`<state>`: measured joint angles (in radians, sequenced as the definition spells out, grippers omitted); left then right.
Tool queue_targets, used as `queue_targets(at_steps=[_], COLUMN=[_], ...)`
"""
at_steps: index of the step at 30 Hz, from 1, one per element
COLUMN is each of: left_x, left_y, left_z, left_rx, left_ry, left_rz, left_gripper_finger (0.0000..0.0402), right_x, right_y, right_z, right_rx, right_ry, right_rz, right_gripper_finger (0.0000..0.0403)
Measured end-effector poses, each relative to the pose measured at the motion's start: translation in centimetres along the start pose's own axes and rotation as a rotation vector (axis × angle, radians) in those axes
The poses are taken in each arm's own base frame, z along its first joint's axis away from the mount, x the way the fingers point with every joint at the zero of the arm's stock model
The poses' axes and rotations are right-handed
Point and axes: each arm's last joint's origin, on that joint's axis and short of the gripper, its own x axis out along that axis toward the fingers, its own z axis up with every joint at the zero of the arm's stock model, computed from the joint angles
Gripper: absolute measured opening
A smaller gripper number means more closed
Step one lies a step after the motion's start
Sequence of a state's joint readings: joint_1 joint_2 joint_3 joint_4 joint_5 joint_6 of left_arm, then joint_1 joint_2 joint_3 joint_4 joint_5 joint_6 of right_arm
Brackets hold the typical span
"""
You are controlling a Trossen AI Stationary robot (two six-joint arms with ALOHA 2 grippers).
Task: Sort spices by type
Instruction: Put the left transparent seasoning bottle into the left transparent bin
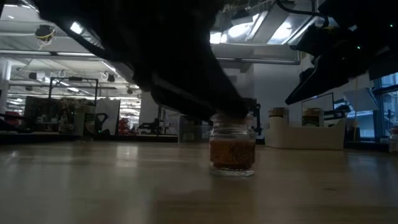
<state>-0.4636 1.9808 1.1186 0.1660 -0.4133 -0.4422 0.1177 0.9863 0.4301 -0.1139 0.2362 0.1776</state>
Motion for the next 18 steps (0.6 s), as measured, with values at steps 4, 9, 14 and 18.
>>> queue_targets(at_steps=[4, 9, 14, 18], left_x=[0.1, 0.4, 0.6, 0.6], left_y=[0.3, 0.7, 1.1, 1.2], left_z=[1.1, 1.6, 1.7, 1.7], left_rx=[0.009, -0.011, -0.013, 0.014], left_ry=[0.043, 0.068, 0.078, 0.079], left_rz=[0.030, -0.029, -0.044, -0.047], left_gripper_finger=[0.0253, 0.0253, 0.0253, 0.0253], right_x=[0.0, 0.0, 0.0, 0.0], right_y=[0.0, 0.0, 0.0, 0.0], right_z=[0.0, -0.1, -0.1, -0.1], right_rx=[0.000, -0.002, -0.002, -0.002], right_ry=[0.001, 0.009, 0.009, 0.009], right_rz=[0.000, -0.001, -0.001, -0.001], right_gripper_finger=[0.0308, 0.0308, 0.0308, 0.0308])
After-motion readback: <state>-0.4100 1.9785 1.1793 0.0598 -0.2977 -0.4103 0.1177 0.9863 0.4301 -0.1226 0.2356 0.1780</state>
